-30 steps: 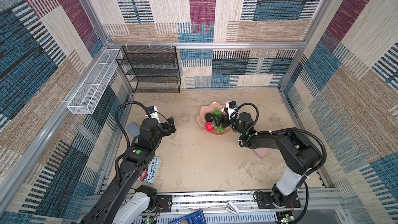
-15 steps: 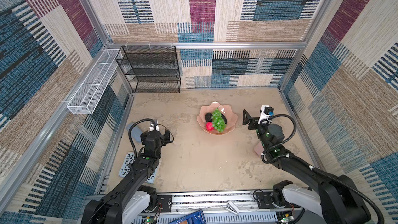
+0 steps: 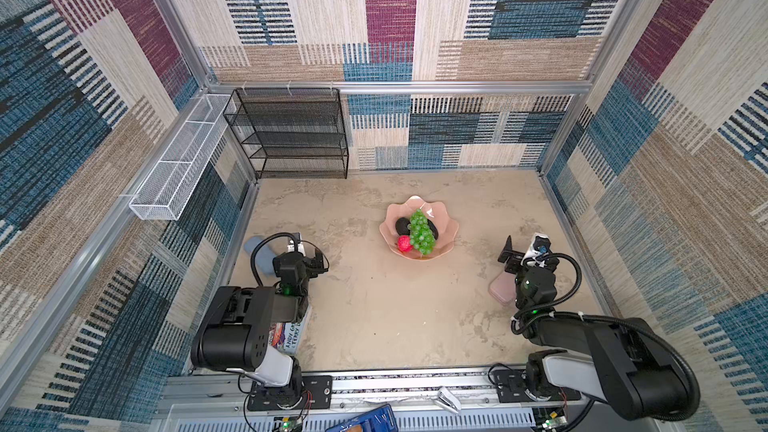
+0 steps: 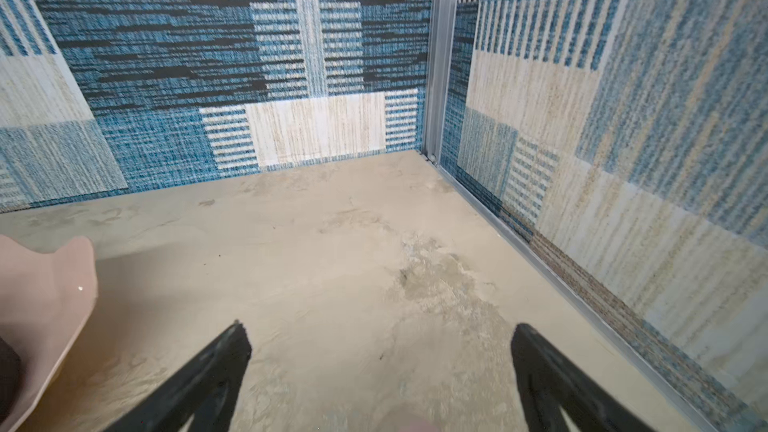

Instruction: Place and organize the fake fruits in the fruit bowl

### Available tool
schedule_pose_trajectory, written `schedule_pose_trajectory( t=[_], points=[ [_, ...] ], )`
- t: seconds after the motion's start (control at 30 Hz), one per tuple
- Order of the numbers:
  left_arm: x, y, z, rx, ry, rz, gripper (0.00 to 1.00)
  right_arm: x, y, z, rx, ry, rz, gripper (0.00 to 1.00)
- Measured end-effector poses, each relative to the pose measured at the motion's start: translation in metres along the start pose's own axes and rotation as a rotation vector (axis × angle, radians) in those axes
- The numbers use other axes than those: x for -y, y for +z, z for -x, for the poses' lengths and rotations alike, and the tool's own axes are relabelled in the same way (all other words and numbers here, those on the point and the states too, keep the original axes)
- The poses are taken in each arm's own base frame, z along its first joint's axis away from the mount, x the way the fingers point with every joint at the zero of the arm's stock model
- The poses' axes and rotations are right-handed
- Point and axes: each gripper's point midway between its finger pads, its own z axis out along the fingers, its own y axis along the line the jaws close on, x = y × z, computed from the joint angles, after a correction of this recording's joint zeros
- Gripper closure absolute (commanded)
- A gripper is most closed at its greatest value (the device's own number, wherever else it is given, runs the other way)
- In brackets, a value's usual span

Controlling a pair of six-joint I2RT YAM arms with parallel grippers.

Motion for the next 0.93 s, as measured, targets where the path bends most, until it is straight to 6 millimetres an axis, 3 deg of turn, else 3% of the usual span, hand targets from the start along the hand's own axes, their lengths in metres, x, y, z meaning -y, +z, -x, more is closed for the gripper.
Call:
schedule_pose_trajectory(
  t=[0.07, 0.2, 0.27, 0.37, 0.93],
  points=[
    [-0.003, 0.004, 0.029, 0.088, -0.024, 0.018, 0.01, -0.007, 0.006, -0.003, 0.000, -0.013, 0.032, 0.00],
    [-0.004, 0.008, 0.042, 0.107, -0.037, 0.027, 0.01, -0.020, 0.009, -0.012, -0.003, -0.042, 0.117, 0.00],
    [-0.003, 0.009, 0.035, 0.084, -0.031, 0.026, 0.01, -0.022, 0.012, -0.004, 0.034, -0.032, 0.134, 0.00],
    [-0.003, 0.010, 0.034, 0.078, -0.029, 0.027, 0.01, -0.027, 0.019, -0.011, 0.009, -0.043, 0.167, 0.00],
    [-0.011, 0.013, 0.035, 0.073, -0.042, 0.037, 0.01, -0.033, 0.029, -0.001, 0.027, -0.032, 0.212, 0.00]
  ],
)
